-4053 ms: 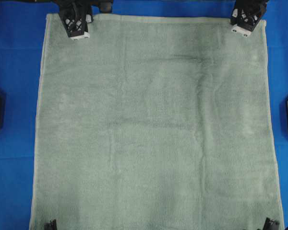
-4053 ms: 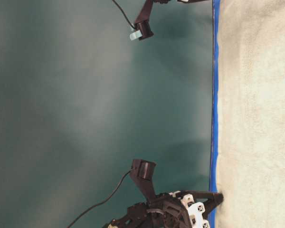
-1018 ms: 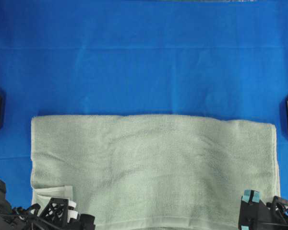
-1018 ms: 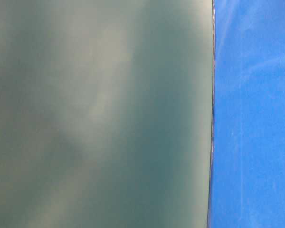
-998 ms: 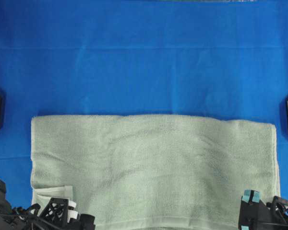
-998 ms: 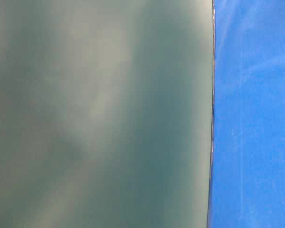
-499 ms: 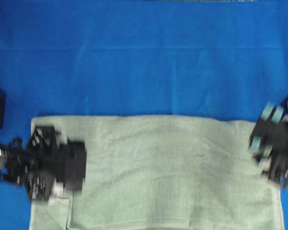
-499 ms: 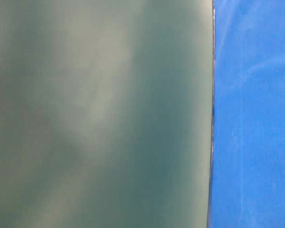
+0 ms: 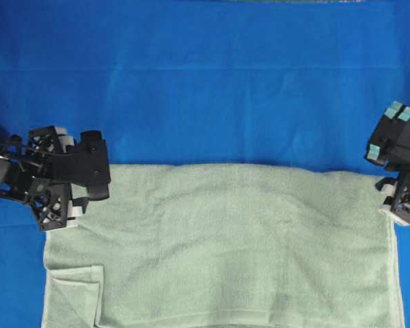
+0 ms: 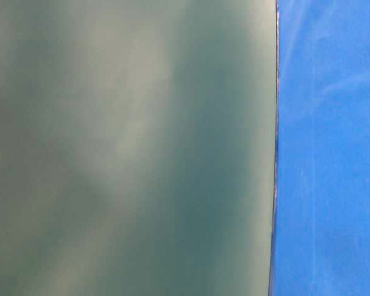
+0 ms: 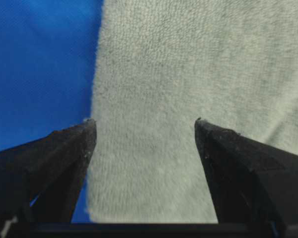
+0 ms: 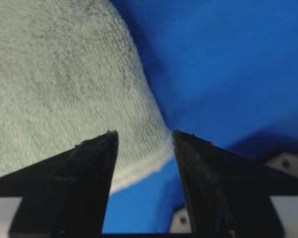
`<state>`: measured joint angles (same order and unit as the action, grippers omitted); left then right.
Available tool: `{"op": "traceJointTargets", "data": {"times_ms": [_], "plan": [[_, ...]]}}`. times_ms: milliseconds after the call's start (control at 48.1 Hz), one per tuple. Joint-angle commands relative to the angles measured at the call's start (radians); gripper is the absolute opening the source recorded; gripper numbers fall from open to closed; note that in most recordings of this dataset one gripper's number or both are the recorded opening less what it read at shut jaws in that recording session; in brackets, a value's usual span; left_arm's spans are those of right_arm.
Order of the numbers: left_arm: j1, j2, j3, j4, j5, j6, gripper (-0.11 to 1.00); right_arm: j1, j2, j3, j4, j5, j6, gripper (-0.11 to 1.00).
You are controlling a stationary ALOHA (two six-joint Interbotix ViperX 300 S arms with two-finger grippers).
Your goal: Fold a bath towel.
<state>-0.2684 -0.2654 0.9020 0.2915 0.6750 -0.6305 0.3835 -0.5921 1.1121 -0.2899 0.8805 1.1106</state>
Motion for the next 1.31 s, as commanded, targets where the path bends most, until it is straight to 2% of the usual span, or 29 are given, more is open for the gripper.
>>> {"op": "traceJointTargets", "data": {"times_ms": [0, 187, 416, 457, 520, 624, 686, 748, 831, 915, 977, 1060, 1164, 1289], "plan": [[0.029, 0.028, 0.021, 0.005, -0.066, -0.002, 0.76, -0.041, 0.034, 0.037, -0.003, -0.117, -0.005, 0.53], [0.086, 0.121, 0.098, 0.005, -0.186, -0.006, 0.77, -0.104, 0.118, 0.118, -0.005, -0.304, -0.011, 0.53], [0.100, 0.158, 0.100, -0.023, -0.209, -0.014, 0.72, -0.110, 0.173, 0.106, -0.003, -0.314, -0.015, 0.50], [0.100, 0.160, 0.098, -0.029, -0.207, -0.012, 0.67, -0.110, 0.179, 0.101, -0.003, -0.314, -0.017, 0.47], [0.100, 0.161, 0.095, -0.031, -0.201, -0.011, 0.53, -0.110, 0.186, 0.098, -0.003, -0.319, -0.020, 0.39], [0.100, 0.161, 0.094, -0.032, -0.193, -0.012, 0.24, -0.110, 0.186, 0.094, -0.003, -0.327, -0.023, 0.13], [0.100, 0.160, 0.094, -0.034, -0.190, -0.015, 0.17, -0.110, 0.184, 0.087, -0.002, -0.328, -0.023, 0.10], [0.100, 0.152, 0.089, -0.038, -0.178, -0.020, 0.17, -0.110, 0.178, 0.074, -0.002, -0.322, -0.023, 0.10], [0.100, 0.123, 0.075, -0.038, -0.117, -0.031, 0.17, -0.110, 0.153, 0.034, -0.003, -0.285, -0.026, 0.10], [0.100, 0.066, 0.037, -0.038, -0.006, -0.034, 0.15, -0.110, 0.114, -0.018, -0.005, -0.209, -0.034, 0.10], [0.091, 0.006, -0.006, -0.040, 0.095, -0.031, 0.11, -0.110, 0.078, -0.066, -0.008, -0.121, -0.040, 0.10], [0.069, -0.087, -0.091, -0.040, 0.247, -0.028, 0.10, -0.100, 0.020, -0.141, -0.020, 0.003, -0.044, 0.10], [0.028, -0.198, -0.201, -0.040, 0.385, -0.037, 0.10, -0.063, -0.043, -0.238, -0.075, 0.124, -0.044, 0.10], [-0.049, -0.291, -0.325, -0.040, 0.511, -0.052, 0.10, 0.000, -0.091, -0.356, -0.175, 0.213, -0.044, 0.10]]}}
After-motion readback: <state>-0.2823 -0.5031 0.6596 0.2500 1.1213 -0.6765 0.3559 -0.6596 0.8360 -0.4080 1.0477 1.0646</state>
